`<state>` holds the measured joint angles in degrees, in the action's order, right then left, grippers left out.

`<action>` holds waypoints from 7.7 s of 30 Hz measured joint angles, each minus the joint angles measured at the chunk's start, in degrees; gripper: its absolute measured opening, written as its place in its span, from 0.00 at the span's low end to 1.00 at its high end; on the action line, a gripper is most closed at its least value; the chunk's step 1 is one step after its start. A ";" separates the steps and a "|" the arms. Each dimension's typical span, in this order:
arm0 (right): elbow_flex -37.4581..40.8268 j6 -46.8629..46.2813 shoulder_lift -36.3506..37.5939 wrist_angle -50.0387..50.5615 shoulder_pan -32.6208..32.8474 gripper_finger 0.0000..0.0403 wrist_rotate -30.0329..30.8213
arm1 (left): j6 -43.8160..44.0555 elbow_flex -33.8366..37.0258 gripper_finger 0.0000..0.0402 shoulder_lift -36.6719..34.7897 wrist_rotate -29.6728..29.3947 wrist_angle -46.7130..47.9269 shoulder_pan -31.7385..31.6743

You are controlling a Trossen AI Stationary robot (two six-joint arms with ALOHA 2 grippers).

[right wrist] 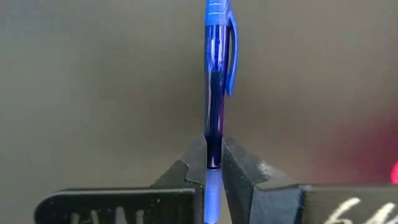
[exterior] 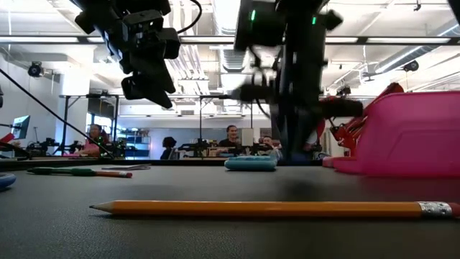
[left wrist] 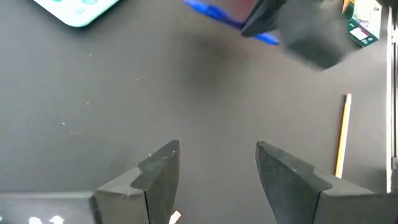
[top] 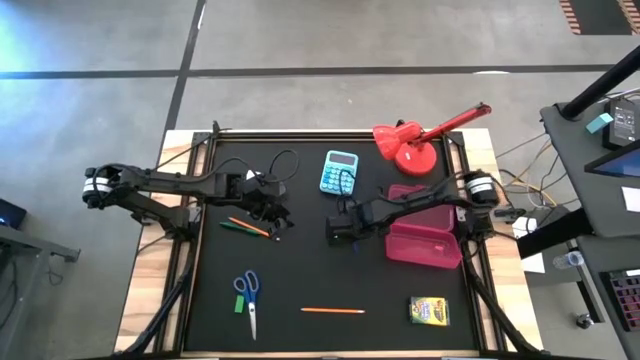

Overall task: Pack school essentials
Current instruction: Put the blue pen into the red supply box, then put the top orange pencil into the red supply box

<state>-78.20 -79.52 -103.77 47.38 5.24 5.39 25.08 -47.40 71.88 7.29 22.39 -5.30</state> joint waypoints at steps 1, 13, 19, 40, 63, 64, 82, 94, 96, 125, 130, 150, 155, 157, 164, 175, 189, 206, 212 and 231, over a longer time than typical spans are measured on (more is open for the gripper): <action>-0.08 1.12 1.15 -0.04 0.12 0.05 0.68 | 0.00 0.00 0.48 -0.04 0.00 0.02 0.00; -0.08 15.23 19.54 10.77 0.49 0.05 3.91 | 0.04 0.00 0.48 -0.57 0.00 -0.03 0.00; -0.07 15.88 27.15 27.53 1.26 0.05 4.26 | 0.07 0.00 0.48 -0.57 0.00 -0.08 0.00; 14.02 27.91 28.96 33.88 10.01 0.05 -6.95 | 4.70 0.00 0.48 -0.57 -0.31 -2.00 0.06; 26.95 22.96 29.38 16.36 12.02 0.22 -9.90 | 7.69 0.02 0.48 -0.57 -0.37 -5.46 0.13; 26.95 22.78 29.38 16.45 12.02 0.24 -9.90 | 7.69 0.02 0.48 -0.57 -0.37 -5.44 0.13; 3.78 14.97 29.03 26.46 12.02 0.44 10.62 | -10.99 0.24 0.48 -0.57 1.07 15.12 0.55; -1.07 27.35 23.36 7.91 12.02 0.44 20.17 | -30.42 4.85 0.48 2.01 -4.05 19.38 2.41; -1.07 27.49 22.34 7.76 12.02 0.44 20.18 | -30.41 5.35 0.48 3.51 -4.44 16.82 2.70; -1.07 27.49 18.47 7.58 12.02 0.44 20.06 | -35.96 5.49 0.07 16.87 -9.68 8.62 8.04; -1.07 26.99 18.47 7.56 12.02 0.44 20.00 | -34.47 4.73 0.02 16.85 -10.78 7.35 7.99; -1.05 26.70 18.58 5.50 12.04 0.44 20.15 | -22.57 -0.31 0.04 0.35 -10.87 -13.95 7.89; -1.05 31.63 18.51 -3.64 12.04 0.44 21.21 | -16.62 -0.20 0.04 -4.57 -10.84 -23.84 7.89; -1.03 35.24 18.45 -9.55 12.02 0.44 21.77 | -16.36 -0.20 0.04 -6.24 -10.80 -27.56 7.91; -1.02 49.00 18.45 -30.71 12.02 0.44 21.81 | -14.36 -0.31 0.04 -10.09 -10.65 -39.57 7.93; -1.02 57.43 18.44 -44.07 11.30 0.44 25.03 | -11.90 -0.35 0.04 -11.72 -5.57 -45.40 9.15; -1.02 57.01 18.36 -47.22 10.20 0.44 25.09 | -12.41 -0.26 0.04 -6.61 -4.36 -55.06 9.25; -1.02 57.00 18.36 -49.07 10.25 0.17 24.54 | -12.39 -0.27 0.04 -4.83 -3.43 -59.49 9.22; -1.02 56.38 18.36 -49.07 10.27 0.05 23.75 | -12.35 -0.20 0.04 -4.77 -3.73 -59.47 9.16; -1.02 53.98 18.36 -49.51 10.23 0.03 21.17 | -11.98 -0.20 0.04 -4.77 -3.32 -59.46 9.25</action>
<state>-79.22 -25.54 -85.41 -2.13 15.46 26.56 13.10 -47.59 67.11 3.97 -37.07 3.95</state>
